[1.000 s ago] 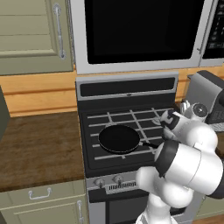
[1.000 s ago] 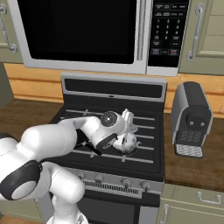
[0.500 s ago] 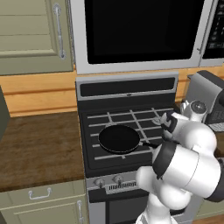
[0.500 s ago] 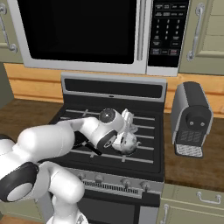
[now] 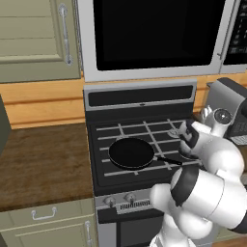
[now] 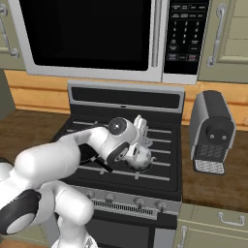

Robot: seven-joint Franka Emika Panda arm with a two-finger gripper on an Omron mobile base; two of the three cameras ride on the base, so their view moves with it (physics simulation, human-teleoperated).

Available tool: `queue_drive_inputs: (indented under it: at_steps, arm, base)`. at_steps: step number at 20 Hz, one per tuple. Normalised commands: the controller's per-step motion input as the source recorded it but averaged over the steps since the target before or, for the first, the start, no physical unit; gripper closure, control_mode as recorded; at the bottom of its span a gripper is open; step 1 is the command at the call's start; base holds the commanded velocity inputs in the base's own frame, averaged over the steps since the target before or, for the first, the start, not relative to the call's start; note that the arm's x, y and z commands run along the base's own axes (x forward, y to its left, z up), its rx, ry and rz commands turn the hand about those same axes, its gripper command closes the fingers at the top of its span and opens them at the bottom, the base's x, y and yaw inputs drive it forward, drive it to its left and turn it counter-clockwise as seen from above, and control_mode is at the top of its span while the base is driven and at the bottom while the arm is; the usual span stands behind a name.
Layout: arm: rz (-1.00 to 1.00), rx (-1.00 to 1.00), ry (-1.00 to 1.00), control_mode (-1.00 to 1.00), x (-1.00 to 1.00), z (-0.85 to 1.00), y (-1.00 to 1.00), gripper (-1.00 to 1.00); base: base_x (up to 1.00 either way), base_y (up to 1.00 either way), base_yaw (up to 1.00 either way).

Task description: Pick the kettle from the counter and place it on a stove burner. Then turn the burner on.

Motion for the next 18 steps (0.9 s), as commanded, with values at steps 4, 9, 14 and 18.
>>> queue_drive_inputs:
  at_steps: [4, 9, 14, 18]
  arm:
    - [0.00, 0.00, 0.00, -1.00, -0.32, 0.31, -0.01, -1.00]
    - [0.00, 0.00, 0.00, -1.00, -0.49, 0.44, -0.08, -1.00]
    - [-0.01, 0.00, 0.00, -1.00, -0.61, 0.40, -0.33, -1.00]
    - [0.02, 0.00, 0.00, -1.00, -0.79, 0.04, -0.63, -1.00]
  base:
    - [0.00, 0.00, 0.00]
    - [0.00, 0.00, 0.00]
    - [0.00, 0.00, 0.00]
    - [0.00, 0.00, 0.00]
